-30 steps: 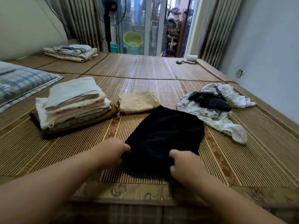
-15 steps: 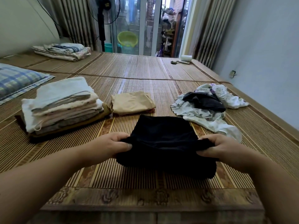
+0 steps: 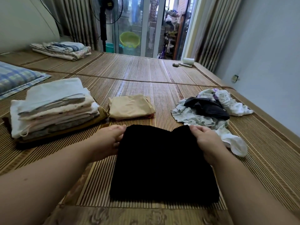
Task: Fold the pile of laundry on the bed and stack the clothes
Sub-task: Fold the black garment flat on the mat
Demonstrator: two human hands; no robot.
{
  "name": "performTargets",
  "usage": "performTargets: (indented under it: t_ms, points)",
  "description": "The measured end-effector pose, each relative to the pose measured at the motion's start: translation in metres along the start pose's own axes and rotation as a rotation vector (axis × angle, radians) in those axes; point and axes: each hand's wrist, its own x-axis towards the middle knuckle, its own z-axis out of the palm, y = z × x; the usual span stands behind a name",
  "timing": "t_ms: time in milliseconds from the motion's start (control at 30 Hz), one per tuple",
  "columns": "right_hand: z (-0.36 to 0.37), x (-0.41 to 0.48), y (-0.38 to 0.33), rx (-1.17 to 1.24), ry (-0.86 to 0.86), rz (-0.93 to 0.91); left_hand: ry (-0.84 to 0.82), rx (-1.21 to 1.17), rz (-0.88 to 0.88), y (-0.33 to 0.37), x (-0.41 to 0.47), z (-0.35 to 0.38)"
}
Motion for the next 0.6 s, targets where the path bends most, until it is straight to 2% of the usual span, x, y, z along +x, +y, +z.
performTargets:
  t_ms: [33,100,167,200,267,333,533,600]
  points:
    - [0.007,0.006,0.004,-0.048,0.069,-0.020,0.099,0.041,0.020,-0.002,0.010,0.002]
    - [0.013,0.011,0.011,-0.206,0.151,0.002,0.262,0.383,0.012,-0.007,0.021,0.003]
    - [0.012,0.017,0.022,-0.343,0.118,0.110,0.299,0.729,-0.085,-0.013,0.024,0.003]
    - [0.012,0.016,0.027,-0.412,0.065,0.170,0.258,0.797,-0.145,-0.017,0.023,0.005]
    - [0.014,0.014,0.036,-0.594,-0.031,0.242,0.140,0.791,-0.179,-0.025,0.024,0.007]
    - [0.016,0.016,0.040,-0.678,-0.066,0.220,0.081,0.754,-0.143,-0.027,0.025,0.008]
    - [0.016,0.007,0.031,-0.466,-0.123,0.094,0.102,0.219,-0.235,-0.021,0.021,0.010]
    - [0.016,0.006,0.034,-0.389,-0.123,0.142,0.141,0.214,-0.201,-0.026,0.020,0.008]
